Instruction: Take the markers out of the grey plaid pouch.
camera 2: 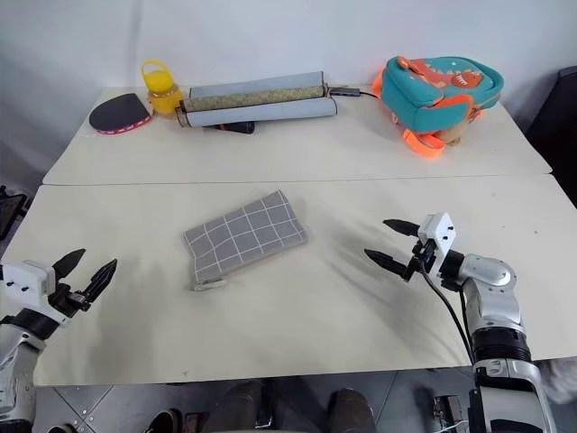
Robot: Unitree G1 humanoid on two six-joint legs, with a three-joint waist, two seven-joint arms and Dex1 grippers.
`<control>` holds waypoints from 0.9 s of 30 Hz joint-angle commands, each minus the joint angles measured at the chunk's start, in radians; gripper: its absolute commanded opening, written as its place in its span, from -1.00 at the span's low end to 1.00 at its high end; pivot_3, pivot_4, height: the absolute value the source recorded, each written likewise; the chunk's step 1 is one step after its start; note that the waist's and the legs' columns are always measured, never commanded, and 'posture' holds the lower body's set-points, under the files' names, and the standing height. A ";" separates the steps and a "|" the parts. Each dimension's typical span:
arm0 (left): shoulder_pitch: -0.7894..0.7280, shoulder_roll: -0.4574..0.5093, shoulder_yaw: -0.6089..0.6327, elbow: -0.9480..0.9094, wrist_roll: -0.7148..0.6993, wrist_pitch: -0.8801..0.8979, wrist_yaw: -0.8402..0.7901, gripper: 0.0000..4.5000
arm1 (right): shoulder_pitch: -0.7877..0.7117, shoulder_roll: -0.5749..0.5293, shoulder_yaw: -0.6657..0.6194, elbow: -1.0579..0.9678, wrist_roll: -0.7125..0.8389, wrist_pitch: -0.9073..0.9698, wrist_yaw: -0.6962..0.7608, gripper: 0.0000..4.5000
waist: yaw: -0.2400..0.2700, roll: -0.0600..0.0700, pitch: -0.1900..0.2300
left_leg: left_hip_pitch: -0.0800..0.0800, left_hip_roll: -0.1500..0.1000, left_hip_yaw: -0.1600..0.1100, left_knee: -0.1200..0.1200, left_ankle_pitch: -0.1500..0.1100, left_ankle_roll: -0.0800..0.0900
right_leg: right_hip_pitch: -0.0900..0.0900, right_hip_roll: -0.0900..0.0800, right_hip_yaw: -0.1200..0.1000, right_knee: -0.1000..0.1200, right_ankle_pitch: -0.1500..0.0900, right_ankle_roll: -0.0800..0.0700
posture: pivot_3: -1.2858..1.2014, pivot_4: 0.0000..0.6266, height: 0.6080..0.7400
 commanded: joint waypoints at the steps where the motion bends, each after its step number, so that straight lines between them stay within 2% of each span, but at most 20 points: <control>1: 0.000 0.000 0.005 -0.031 -0.003 -0.045 -0.007 0.46 | 0.000 -0.008 -0.007 -0.045 0.010 -0.001 -0.005 0.96 | 0.000 0.000 0.000 | 0.000 0.000 0.000 0.000 0.000 0.000 | 0.000 0.000 0.000 0.000 0.000 0.000 | 0.03 -0.52 1.00; 4: 0.024 -0.003 -0.014 -0.083 0.008 -0.048 -0.011 0.46 | -0.001 -0.011 -0.006 -0.051 0.010 0.005 -0.005 0.96 | 0.001 0.000 0.000 | 0.000 0.000 0.000 0.000 0.000 0.000 | 0.000 0.000 0.000 0.000 0.000 0.000 | 0.03 -0.52 1.00; 8: 0.054 -0.010 -0.022 -0.152 -0.081 -0.010 -0.093 0.46 | -0.021 -0.002 -0.006 -0.055 0.023 0.033 -0.008 0.96 | 0.001 0.000 0.000 | 0.000 0.000 0.000 0.000 0.000 0.000 | 0.000 -0.001 0.001 0.000 0.000 0.000 | 0.03 -0.52 1.00; 11: 0.034 0.003 -0.023 -0.124 -0.047 -0.044 -0.090 0.47 | -0.044 0.039 -0.001 -0.105 0.052 0.073 -0.027 0.68 | 0.000 0.000 0.000 | 0.000 0.001 0.000 0.000 0.000 -0.001 | 0.000 0.000 0.000 0.000 0.000 0.000 | 0.03 -0.52 1.00; 16: 0.015 -0.002 -0.062 -0.126 0.015 -0.130 -0.099 0.47 | -0.102 0.163 0.082 -0.193 0.008 0.070 -0.114 -0.13 | -0.016 0.000 0.000 | 0.000 0.002 0.000 0.000 0.000 -0.001 | -0.001 0.000 0.000 0.001 0.000 0.000 | 0.03 -0.52 1.00; 20: -0.014 0.004 -0.105 -0.097 0.085 -0.215 -0.098 0.47 | -0.198 0.286 0.187 -0.120 -0.116 0.017 -0.226 -0.76 | -0.025 0.000 0.000 | 0.000 0.001 0.000 -0.001 0.000 -0.002 | -0.003 0.001 0.000 0.004 0.000 0.000 | 0.03 -0.52 1.00; 22: -0.025 0.015 -0.130 -0.081 0.125 -0.261 -0.102 0.47 | -0.248 0.330 0.235 -0.044 -0.202 -0.044 -0.297 -0.99 | -0.025 0.000 0.000 | 0.000 0.001 0.001 -0.001 0.001 -0.002 | -0.007 0.002 -0.001 0.007 0.000 0.000 | 0.03 -0.52 1.00; 27: -0.069 0.076 -0.181 0.020 0.253 -0.407 -0.082 0.47 | -0.394 0.442 0.294 0.206 -0.332 -0.106 -0.480 -0.99 | -0.024 0.000 0.000 | -0.002 0.001 0.003 -0.001 0.001 -0.003 | -0.011 0.003 0.000 0.010 0.000 0.000 | 0.03 -0.52 1.00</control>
